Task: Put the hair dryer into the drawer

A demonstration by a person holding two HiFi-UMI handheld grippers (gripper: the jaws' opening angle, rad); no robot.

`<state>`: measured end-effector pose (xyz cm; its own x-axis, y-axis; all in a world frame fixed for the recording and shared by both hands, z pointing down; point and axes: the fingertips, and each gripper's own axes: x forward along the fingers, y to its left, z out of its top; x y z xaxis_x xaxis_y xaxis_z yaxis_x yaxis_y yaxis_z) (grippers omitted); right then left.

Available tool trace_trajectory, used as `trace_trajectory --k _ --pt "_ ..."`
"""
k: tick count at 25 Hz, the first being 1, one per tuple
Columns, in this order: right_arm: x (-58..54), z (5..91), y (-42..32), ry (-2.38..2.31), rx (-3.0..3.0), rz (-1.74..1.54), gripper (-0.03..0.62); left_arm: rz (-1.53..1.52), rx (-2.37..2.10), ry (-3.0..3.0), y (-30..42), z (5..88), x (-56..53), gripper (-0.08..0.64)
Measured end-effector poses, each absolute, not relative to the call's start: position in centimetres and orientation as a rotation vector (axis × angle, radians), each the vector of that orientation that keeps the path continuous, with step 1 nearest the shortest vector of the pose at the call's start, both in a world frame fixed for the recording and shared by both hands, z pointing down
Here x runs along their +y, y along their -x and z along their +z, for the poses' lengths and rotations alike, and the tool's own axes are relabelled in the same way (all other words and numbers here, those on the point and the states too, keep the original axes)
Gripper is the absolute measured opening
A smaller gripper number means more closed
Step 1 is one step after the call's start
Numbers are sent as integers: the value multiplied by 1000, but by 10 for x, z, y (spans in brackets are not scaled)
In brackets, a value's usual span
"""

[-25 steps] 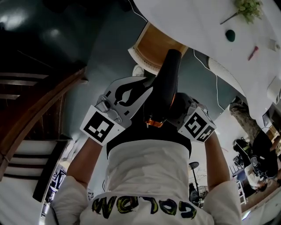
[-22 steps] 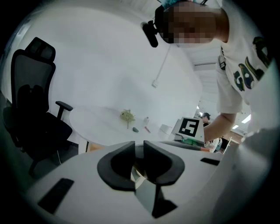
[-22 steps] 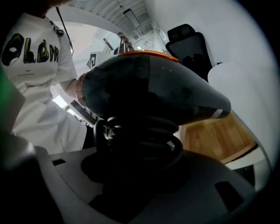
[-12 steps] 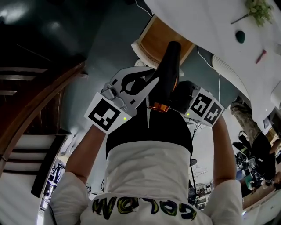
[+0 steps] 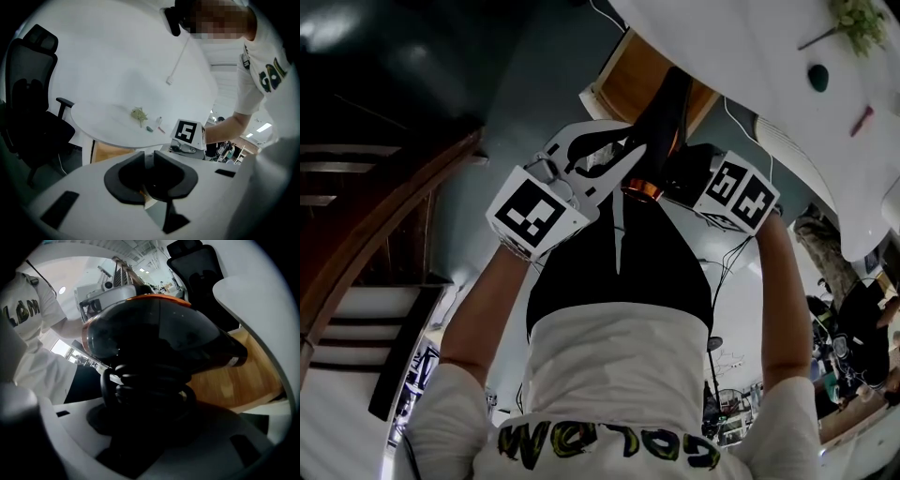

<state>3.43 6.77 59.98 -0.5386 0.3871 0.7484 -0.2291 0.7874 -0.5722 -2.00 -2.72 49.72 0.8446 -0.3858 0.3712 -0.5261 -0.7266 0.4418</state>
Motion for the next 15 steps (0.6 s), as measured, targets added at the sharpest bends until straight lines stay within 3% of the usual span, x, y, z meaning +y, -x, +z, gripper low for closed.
trace_trajectory --k 15 --pt "12 654 -37 8 -1877 729 238 481 -690 -2461 16 542 -55 58"
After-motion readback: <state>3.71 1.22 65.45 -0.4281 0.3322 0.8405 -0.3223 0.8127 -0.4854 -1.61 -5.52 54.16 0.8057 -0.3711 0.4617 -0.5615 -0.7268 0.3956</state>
